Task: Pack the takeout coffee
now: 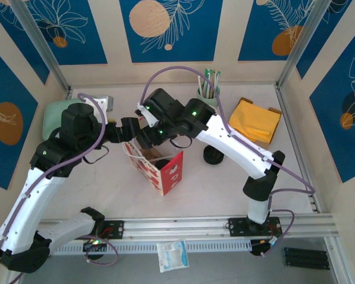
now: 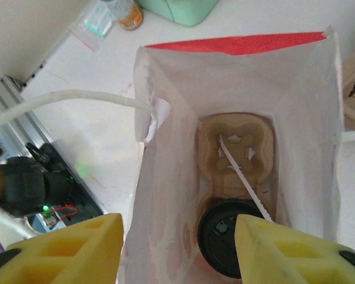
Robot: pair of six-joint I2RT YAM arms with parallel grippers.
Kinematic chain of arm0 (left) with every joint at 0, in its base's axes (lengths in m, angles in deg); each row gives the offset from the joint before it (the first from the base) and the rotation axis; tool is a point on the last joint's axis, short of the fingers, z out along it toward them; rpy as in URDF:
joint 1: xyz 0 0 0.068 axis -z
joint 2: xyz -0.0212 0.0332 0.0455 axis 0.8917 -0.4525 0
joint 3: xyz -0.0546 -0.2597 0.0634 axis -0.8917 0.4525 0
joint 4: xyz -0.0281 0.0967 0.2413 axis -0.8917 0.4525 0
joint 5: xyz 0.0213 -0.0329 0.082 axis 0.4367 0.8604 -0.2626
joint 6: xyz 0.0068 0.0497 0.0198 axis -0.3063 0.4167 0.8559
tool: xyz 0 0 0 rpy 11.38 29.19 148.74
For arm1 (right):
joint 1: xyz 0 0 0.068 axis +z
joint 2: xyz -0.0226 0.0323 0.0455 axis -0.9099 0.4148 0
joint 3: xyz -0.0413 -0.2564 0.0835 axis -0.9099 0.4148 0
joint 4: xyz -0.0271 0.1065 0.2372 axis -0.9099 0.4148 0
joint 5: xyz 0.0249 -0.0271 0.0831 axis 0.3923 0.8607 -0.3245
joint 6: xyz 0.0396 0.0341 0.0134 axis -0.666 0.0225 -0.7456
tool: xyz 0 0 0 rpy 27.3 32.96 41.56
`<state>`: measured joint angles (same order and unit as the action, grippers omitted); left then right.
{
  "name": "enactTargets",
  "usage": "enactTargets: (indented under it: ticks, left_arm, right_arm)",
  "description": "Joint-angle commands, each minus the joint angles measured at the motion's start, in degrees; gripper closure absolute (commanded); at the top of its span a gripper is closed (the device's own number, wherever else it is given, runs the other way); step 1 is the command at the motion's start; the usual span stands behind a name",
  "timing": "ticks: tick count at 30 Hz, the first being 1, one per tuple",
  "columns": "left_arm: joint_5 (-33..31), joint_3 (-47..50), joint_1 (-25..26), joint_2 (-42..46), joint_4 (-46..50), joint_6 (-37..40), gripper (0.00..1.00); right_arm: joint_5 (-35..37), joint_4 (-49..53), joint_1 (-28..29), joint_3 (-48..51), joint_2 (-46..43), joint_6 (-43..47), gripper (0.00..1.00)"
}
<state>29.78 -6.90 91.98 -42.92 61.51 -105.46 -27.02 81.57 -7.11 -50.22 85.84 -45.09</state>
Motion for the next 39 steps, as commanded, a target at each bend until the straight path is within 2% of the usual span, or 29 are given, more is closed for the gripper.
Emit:
enactTargets:
  ticks: [1, 6, 17, 23, 26, 32, 35, 39]
  left_arm:
    - [2.12, -2.72, 0.12, -1.4, -1.33, 0.15, 0.0]
    - [4.61, -5.62, 0.16, -4.97, -2.8, 0.4, 0.01]
    - [7.91, -10.0, 1.8, -12.12, -8.19, -1.58, 0.01]
    - [7.73, -12.71, 4.07, -16.01, -10.3, -1.66, 0.01]
    - [7.69, -13.98, 5.29, -18.19, -11.75, -1.77, 0.01]
    - [8.24, -19.16, 8.09, -24.34, -12.8, -1.31, 0.01]
    - [8.76, -22.69, 9.3, -27.82, -12.49, -0.82, 0.01]
    - [9.01, -26.73, 10.9, -31.87, -12.09, 0.13, 0.01]
  right_arm:
    - [-0.39, -0.53, -1.11, -1.91, -5.01, -0.72, 0.43]
    - [-1.88, -2.69, -4.33, 1.1, -9.29, -2.45, 0.35]
    - [-9.06, -13.62, -16.5, 18.78, -22.71, -10.27, 0.33]
    - [-5.75, -17.06, -23.54, 28.91, -30.55, -14.97, 0.2]
    - [-5.31, -17.93, -27.55, 33.6, -33.5, -16.53, 0.19]
    - [-12.42, -23.64, -39.35, 46.43, -39.03, -20.93, 0.19]
    - [-18.81, -27.27, -46.79, 52.44, -40.08, -24.37, 0.19]
    - [-22.24, -31.23, -54.16, 58.04, -40.09, -28.5, 0.19]
